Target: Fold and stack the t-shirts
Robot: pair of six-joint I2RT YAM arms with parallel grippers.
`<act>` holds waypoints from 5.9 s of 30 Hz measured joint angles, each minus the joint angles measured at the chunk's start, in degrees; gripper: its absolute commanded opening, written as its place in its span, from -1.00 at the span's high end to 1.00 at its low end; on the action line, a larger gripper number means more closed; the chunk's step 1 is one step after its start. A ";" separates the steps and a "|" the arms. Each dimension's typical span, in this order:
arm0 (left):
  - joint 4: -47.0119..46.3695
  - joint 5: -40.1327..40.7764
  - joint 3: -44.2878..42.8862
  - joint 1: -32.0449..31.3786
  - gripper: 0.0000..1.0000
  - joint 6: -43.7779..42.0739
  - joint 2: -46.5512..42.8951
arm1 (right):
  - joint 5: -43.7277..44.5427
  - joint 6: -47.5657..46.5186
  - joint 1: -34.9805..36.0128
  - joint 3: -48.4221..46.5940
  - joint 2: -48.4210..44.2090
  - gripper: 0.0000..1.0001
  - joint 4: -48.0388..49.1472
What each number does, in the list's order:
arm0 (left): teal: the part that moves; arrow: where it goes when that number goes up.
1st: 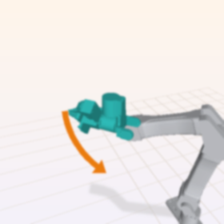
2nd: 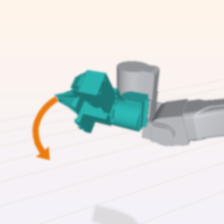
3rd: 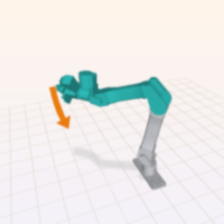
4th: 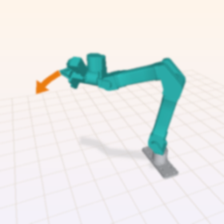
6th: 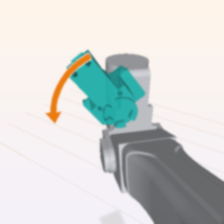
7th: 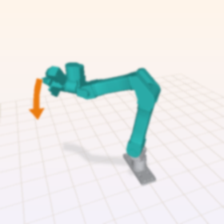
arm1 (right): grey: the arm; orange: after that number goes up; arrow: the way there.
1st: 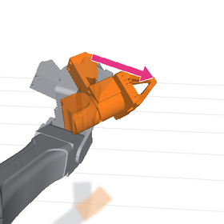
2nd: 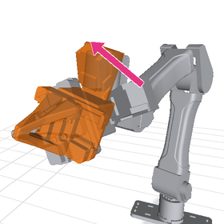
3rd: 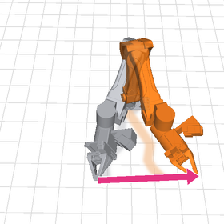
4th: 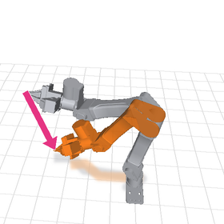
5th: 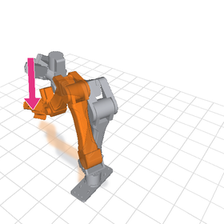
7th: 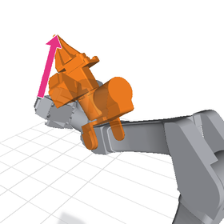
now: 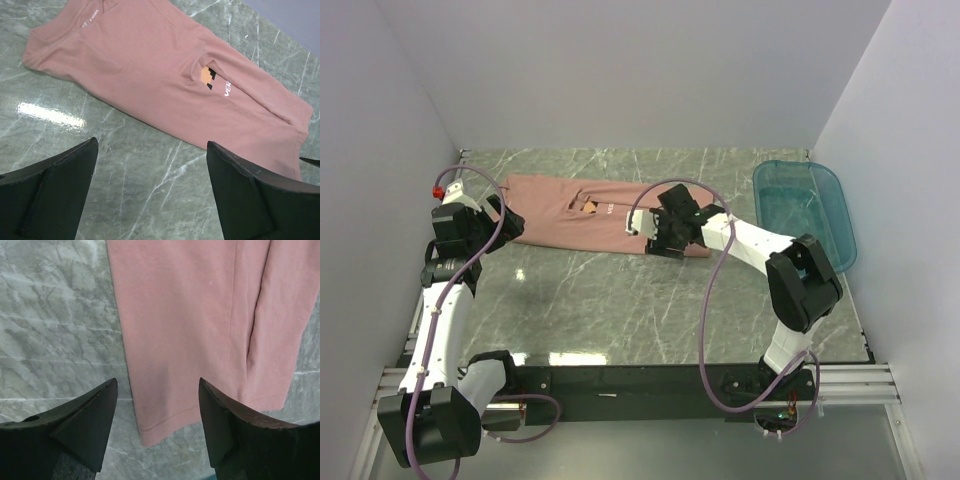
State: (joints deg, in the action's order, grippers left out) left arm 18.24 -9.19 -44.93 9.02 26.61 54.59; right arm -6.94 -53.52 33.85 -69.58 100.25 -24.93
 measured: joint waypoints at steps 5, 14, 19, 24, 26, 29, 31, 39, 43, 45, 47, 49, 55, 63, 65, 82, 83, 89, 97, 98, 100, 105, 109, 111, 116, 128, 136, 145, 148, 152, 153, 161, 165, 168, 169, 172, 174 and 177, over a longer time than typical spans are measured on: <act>0.02 0.00 0.00 0.00 -0.90 0.00 0.00 | 0.00 0.00 0.00 -0.57 0.35 -0.45 -0.09; 0.00 0.00 0.00 0.00 -0.90 0.00 0.00 | -0.02 -0.15 0.00 -0.94 0.44 -0.45 -0.13; 0.02 0.00 0.00 0.00 -0.89 0.00 0.00 | -0.13 -0.17 0.00 -1.68 0.87 -0.45 -0.31; 0.00 0.00 0.00 0.00 -0.90 0.00 0.00 | -0.15 -0.20 0.00 -1.79 1.27 -0.45 -0.31; 0.00 0.00 0.00 0.00 -0.89 0.00 0.00 | -0.15 -0.20 0.00 -1.79 1.36 -0.45 -0.33; 0.02 -0.02 0.00 0.00 -0.90 0.00 0.00 | -0.15 -0.26 0.00 -1.81 1.38 -0.45 -0.35; 0.00 0.00 0.00 0.00 -0.89 0.00 0.00 | -0.15 -0.39 0.00 -2.12 1.51 -0.45 -0.44; 0.02 0.00 0.00 0.00 -0.89 0.00 0.00 | -0.13 -0.61 0.00 -3.41 2.12 -0.45 -0.44; 0.00 -0.02 0.00 0.00 -0.89 0.00 0.00 | 0.04 -1.07 0.00 -3.80 2.71 -0.45 -0.46; 0.00 -0.02 0.00 0.00 -0.90 0.00 -0.02 | 0.07 -1.38 0.02 -4.44 3.41 -0.45 -0.68; 0.00 -0.02 0.00 0.00 -0.89 0.00 0.00 | 0.07 -1.46 0.02 -5.29 4.26 -0.45 -0.87; 0.02 0.00 0.00 0.00 -0.89 0.00 0.00 | 0.07 -1.46 0.02 -6.10 5.09 -0.45 -0.96; 0.00 -0.02 0.00 0.00 -0.90 0.00 0.00 | 0.17 -1.49 0.35 -6.78 6.19 -0.43 -1.42; 0.00 -0.02 0.00 0.00 -0.90 0.00 0.00 | 0.28 -1.42 1.40 -6.14 6.91 -0.39 -1.27; 0.00 -0.02 0.00 0.00 -0.90 0.00 0.00 | 0.33 -1.42 1.57 -5.40 7.17 -0.38 -1.40; -0.02 -0.02 0.00 0.00 -0.89 0.00 0.00 | 4.31 0.04 1.81 -4.13 10.71 -0.01 -0.26; -0.02 -0.02 0.00 0.00 -0.90 0.00 0.00 | 4.37 0.07 1.81 -4.11 10.73 0.11 -0.24; -0.04 -0.04 0.00 0.00 -0.90 0.00 0.00 | 4.33 0.02 1.81 -3.08 10.73 0.86 -0.52; -0.11 -0.04 0.00 0.00 -0.89 0.00 0.00 | 4.17 0.09 1.92 1.18 8.00 1.00 1.44; -0.11 -0.04 0.00 0.00 -0.89 0.00 0.00 | 4.09 0.09 1.92 1.70 7.54 1.00 1.42; -0.17 -0.04 0.00 0.00 -0.90 0.00 0.00 | 3.69 0.13 1.99 3.30 6.25 1.00 1.31; -0.24 -0.07 0.00 0.00 -0.89 0.00 0.00 | 2.29 1.07 3.04 8.59 1.49 1.00 -0.11; -0.37 -0.07 0.00 0.00 -0.89 0.00 0.00 | 1.38 3.13 6.16 13.25 -2.86 1.00 -2.12; -0.35 -0.07 0.00 0.00 -0.89 0.00 0.00 | 1.25 4.48 7.89 14.75 -4.26 1.00 -2.80; -0.37 -0.07 0.00 0.00 -0.90 0.00 0.00 | 1.36 9.51 12.57 17.29 -6.82 1.00 -3.58; -0.37 -0.07 0.00 0.00 -0.90 0.00 -0.02 | -2.80 14.69 18.45 20.52 -12.22 0.36 -9.42; -0.37 -0.07 0.00 0.00 -0.90 0.00 -0.02 | -4.13 12.57 15.23 16.02 -16.79 -0.15 -14.99; -0.39 -0.11 0.00 0.00 -0.90 0.00 -0.11 | -13.81 16.02 -2.32 -1.25 -11.72 -0.16 -13.11; -0.39 -0.15 0.02 0.00 -0.90 0.00 -0.11 | -17.81 21.73 -6.93 -9.18 -3.80 -0.16 -11.30; -0.37 -0.15 0.02 0.00 -0.90 0.00 -0.11 | -22.40 29.94 -11.58 -19.08 7.56 -0.16 -10.43; -0.42 -0.15 0.02 0.00 -0.89 0.00 -0.11 | -23.21 31.85 -12.55 -21.22 10.19 -0.16 -10.38; -0.42 -0.24 0.02 0.00 -0.89 0.00 -0.07 | -26.10 41.00 -17.27 -33.24 25.24 -0.15 -13.70; -0.42 -0.52 0.02 0.00 -0.90 0.00 0.04 | -27.71 41.64 -17.64 -34.73 27.91 -0.11 -15.67; -0.42 -0.66 0.02 0.00 -0.89 0.00 0.04 | -29.31 41.75 -17.59 -35.85 29.70 -0.08 -17.55; -0.42 -0.66 0.02 0.00 -0.90 0.00 0.07 | -29.68 41.81 -17.59 -36.41 30.47 -0.08 -18.05; -0.42 -0.66 0.02 0.00 -0.90 0.00 0.07 | -30.18 42.03 -17.53 -36.92 32.02 -0.08 -18.91; -0.42 -0.66 0.02 0.00 -0.90 0.00 0.07 | -30.16 42.21 -17.49 -36.92 32.35 -0.07 -19.50; -0.42 -0.66 0.02 0.00 -0.90 0.00 0.07 | -30.16 42.69 -17.46 -37.03 32.37 -0.07 -19.80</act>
State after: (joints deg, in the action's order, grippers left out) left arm 17.82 -9.85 -44.91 9.02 26.61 54.65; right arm -37.10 -10.83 16.38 -106.61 132.62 -44.73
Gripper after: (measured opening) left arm 0.949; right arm 0.537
